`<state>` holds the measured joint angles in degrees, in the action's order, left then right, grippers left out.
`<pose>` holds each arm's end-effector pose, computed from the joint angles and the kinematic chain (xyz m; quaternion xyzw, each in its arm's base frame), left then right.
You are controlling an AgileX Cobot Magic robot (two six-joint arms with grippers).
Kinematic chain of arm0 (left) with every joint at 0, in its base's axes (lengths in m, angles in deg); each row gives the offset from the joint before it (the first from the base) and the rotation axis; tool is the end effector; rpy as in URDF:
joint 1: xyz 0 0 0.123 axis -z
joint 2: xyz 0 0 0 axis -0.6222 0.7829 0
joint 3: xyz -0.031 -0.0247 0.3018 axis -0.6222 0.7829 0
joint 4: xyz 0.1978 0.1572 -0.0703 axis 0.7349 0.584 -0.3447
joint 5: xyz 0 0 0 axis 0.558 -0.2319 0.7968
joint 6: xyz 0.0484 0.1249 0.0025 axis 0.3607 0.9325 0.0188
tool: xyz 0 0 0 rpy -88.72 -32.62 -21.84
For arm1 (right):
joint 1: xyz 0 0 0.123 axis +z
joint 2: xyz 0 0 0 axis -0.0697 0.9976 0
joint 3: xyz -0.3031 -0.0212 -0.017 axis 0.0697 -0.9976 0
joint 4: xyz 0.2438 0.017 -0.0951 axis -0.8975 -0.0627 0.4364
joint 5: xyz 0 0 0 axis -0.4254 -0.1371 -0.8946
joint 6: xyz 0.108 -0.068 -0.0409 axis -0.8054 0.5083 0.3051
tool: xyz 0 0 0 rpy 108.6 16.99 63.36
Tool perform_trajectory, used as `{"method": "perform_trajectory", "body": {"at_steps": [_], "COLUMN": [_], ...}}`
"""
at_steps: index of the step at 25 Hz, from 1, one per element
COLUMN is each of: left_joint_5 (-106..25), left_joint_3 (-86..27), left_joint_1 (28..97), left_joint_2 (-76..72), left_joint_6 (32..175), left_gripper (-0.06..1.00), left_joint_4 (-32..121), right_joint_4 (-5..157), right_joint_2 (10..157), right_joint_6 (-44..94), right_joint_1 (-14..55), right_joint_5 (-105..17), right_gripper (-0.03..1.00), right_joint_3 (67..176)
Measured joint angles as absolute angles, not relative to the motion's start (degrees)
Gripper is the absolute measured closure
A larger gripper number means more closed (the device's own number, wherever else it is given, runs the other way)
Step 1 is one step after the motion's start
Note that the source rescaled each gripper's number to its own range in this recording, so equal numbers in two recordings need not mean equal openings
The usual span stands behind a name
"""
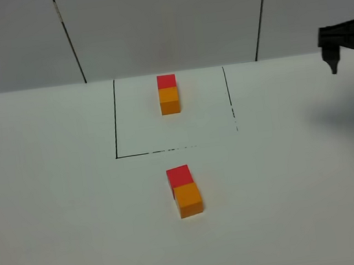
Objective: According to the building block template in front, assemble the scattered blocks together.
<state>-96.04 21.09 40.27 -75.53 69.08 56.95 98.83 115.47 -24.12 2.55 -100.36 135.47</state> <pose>0.0231 -0.0031 0.2676 0.0083 0.8443 -0.0216 0.5354 0.4207 0.0164 0.2757 0.1347 0.9702 -0.0762 0.1866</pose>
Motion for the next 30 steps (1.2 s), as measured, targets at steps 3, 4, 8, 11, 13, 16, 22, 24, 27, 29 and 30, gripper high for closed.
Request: {"method": "perform_trajectory", "body": {"at_steps": [3, 4, 8, 11, 13, 16, 22, 24, 27, 29, 30], "left_joint_5": [-96.0, -96.0, -96.0, -96.0, -96.0, -96.0, -96.0, -96.0, -96.0, -96.0, -96.0], "left_joint_3": [21.1, 21.1, 21.1, 21.1, 21.1, 21.1, 21.1, 21.1, 21.1, 21.1, 21.1], "left_joint_1": [40.3, 40.3, 40.3, 40.3, 40.3, 40.3, 40.3, 40.3, 40.3, 40.3, 40.3], "left_joint_2": [-75.5, -75.5, -75.5, -75.5, -75.5, -75.5, -75.5, -75.5, -75.5, -75.5, -75.5], "left_joint_6": [69.1, 69.1, 69.1, 69.1, 69.1, 69.1, 69.1, 69.1, 69.1, 69.1, 69.1], "left_gripper": [0.30, 0.30, 0.30, 0.30, 0.30, 0.30, 0.30, 0.30, 0.30, 0.30, 0.30], "left_joint_4": [56.9, 56.9, 56.9, 56.9, 56.9, 56.9, 56.9, 56.9, 56.9, 56.9, 56.9], "right_joint_4": [98.9, 98.9, 98.9, 98.9, 98.9, 99.0, 96.6, 95.1, 92.9, 91.2, 90.4], "right_joint_2": [105.5, 101.9, 88.6, 79.6, 74.3, 66.2, 52.3, 49.0, 44.3, 41.3, 40.1], "right_joint_6": [-24.7, -24.9, -25.6, -25.7, -25.5, -23.9, -19.3, -17.7, -15.1, -13.4, -12.7], "right_joint_1": [0.4, -0.3, -3.7, -7.7, -11.2, -15.6, -15.2, -14.5, -13.0, -12.0, -11.8], "right_joint_5": [-94.4, -92.5, -88.8, -88.2, -88.0, -88.0, -90.3, -91.4, -92.5, -92.8, -92.9], "right_gripper": [-0.03, -0.03, -0.03, -0.03, -0.02, -0.01, 0.01, 0.01, 0.01, 0.01, 0.01], "right_joint_3": [123.0, 119.0, 106.1, 98.7, 94.2, 88.0, 82.1, 82.0, 81.9, 81.8, 81.8]}}
